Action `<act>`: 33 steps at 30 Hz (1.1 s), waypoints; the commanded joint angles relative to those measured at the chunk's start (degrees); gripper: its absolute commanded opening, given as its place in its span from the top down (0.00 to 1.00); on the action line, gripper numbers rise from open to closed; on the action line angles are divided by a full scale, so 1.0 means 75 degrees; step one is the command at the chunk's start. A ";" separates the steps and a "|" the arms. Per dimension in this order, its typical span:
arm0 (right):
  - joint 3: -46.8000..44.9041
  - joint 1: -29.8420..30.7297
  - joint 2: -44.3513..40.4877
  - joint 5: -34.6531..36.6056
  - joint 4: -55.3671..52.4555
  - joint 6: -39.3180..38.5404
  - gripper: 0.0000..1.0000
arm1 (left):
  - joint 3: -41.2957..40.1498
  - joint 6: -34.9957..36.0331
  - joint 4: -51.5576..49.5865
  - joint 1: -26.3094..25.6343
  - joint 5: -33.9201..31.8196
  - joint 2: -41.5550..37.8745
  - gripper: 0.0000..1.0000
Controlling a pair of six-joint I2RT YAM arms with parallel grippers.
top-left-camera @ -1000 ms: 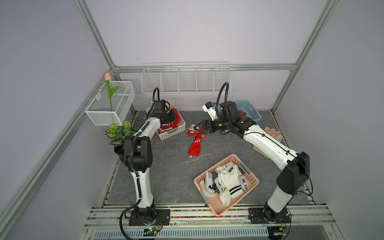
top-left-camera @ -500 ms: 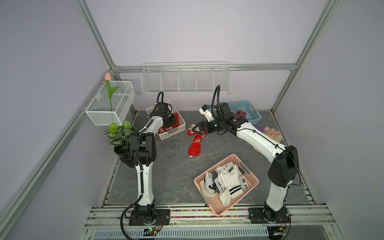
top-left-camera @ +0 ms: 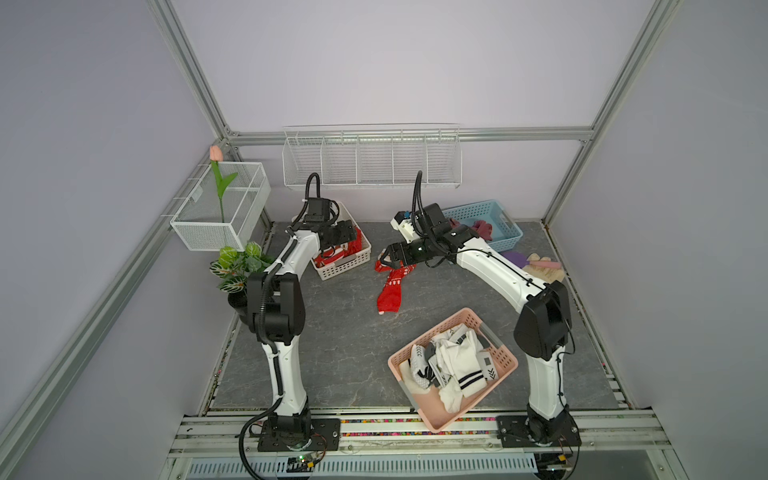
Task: Sort the socks into the basket by color
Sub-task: Place the sock in the bin, then pick up the sock from the center of the board.
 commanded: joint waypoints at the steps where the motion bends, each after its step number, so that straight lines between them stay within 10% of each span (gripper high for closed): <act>1: 0.0431 0.0085 0.0489 0.0512 -0.0681 -0.0371 0.12 | -0.0319 0.0076 0.0043 0.0044 -0.0049 -0.0630 0.22; 23: 0.1568 0.0518 0.2877 0.1883 -0.1911 -0.0914 0.01 | -0.3633 -0.0850 0.0788 -0.0110 0.0462 -0.3975 0.23; 33: 0.1334 0.0519 0.2830 0.1646 -0.1702 -0.0865 0.69 | -0.3879 -0.0817 0.0800 -0.0172 0.0553 -0.4303 0.23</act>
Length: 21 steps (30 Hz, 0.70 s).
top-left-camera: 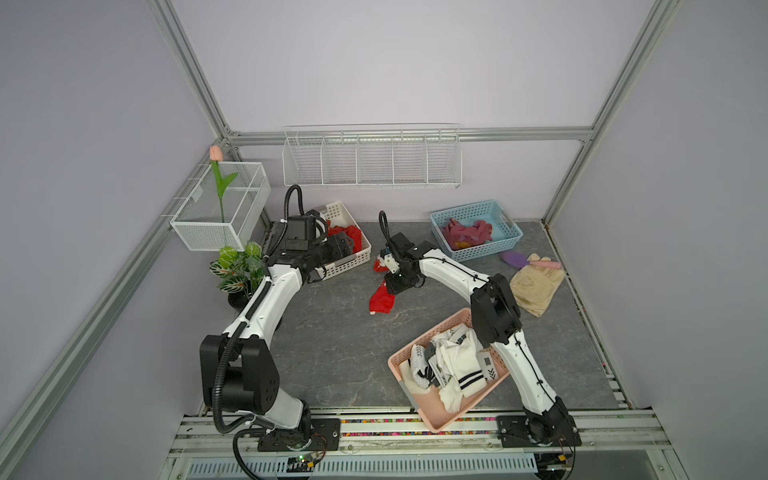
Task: Sort the socks into the basket by color
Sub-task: Pick up the sock from the center of the board.
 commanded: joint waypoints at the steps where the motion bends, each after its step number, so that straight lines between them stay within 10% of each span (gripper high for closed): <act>1: -0.0250 -0.0025 -0.0082 -0.0164 0.0097 -0.0026 0.78 | -0.0116 -0.0018 0.0112 -0.0087 0.0086 -0.0298 0.23; 6: -0.0414 -0.0032 -0.0416 -0.0266 0.0178 -0.0125 0.93 | -0.0231 0.0076 0.0197 -0.0152 0.0158 -0.0477 0.22; 21: -0.1063 -0.0037 -0.1951 -0.0818 0.0683 -0.0181 0.93 | -0.0632 0.0047 0.0169 -0.0346 0.0142 -0.0930 0.22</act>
